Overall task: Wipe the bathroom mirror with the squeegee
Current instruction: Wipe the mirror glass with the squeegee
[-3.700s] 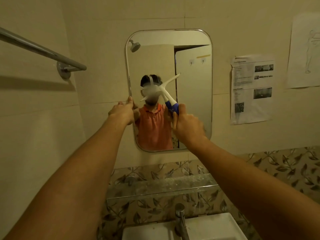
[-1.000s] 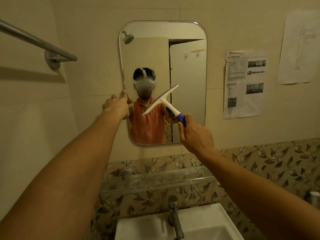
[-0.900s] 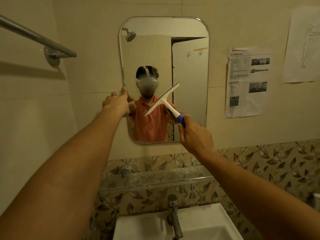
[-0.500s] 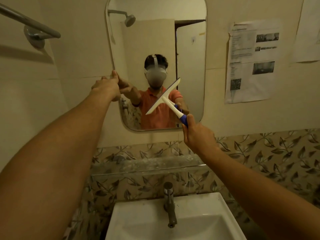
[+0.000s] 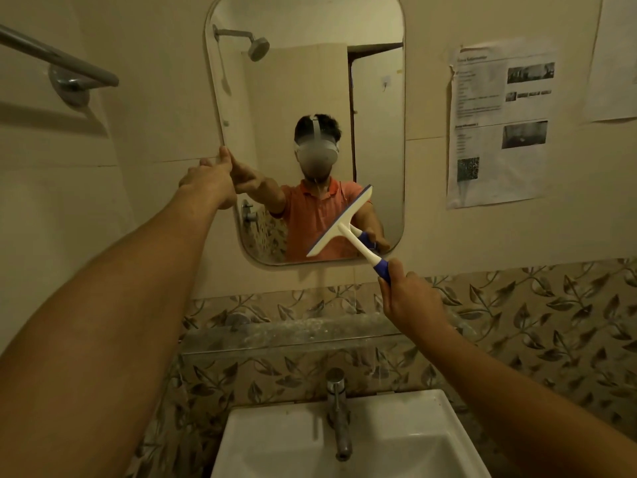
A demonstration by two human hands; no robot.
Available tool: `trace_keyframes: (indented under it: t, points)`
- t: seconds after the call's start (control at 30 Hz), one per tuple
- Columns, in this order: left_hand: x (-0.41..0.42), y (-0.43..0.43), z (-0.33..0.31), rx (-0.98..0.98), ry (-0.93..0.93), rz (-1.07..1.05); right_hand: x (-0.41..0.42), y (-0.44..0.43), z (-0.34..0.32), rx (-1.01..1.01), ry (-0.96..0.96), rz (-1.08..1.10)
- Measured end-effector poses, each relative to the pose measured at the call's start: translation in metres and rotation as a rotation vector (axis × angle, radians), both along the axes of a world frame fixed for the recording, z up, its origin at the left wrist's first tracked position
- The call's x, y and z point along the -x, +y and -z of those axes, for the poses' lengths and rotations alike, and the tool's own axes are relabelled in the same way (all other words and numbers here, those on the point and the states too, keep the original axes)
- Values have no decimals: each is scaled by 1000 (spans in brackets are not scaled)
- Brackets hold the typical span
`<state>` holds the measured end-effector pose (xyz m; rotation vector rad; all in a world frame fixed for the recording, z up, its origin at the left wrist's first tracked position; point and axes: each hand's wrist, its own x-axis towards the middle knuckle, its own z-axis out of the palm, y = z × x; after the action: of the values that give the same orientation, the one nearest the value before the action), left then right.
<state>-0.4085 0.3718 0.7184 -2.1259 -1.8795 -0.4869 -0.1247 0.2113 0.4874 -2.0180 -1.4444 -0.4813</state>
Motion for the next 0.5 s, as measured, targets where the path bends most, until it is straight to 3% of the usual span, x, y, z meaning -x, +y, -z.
trace_keyframes:
  t: [0.5]
  points:
    - [0, -4, 1, 8, -10, 1, -12, -18, 19, 68, -5, 62]
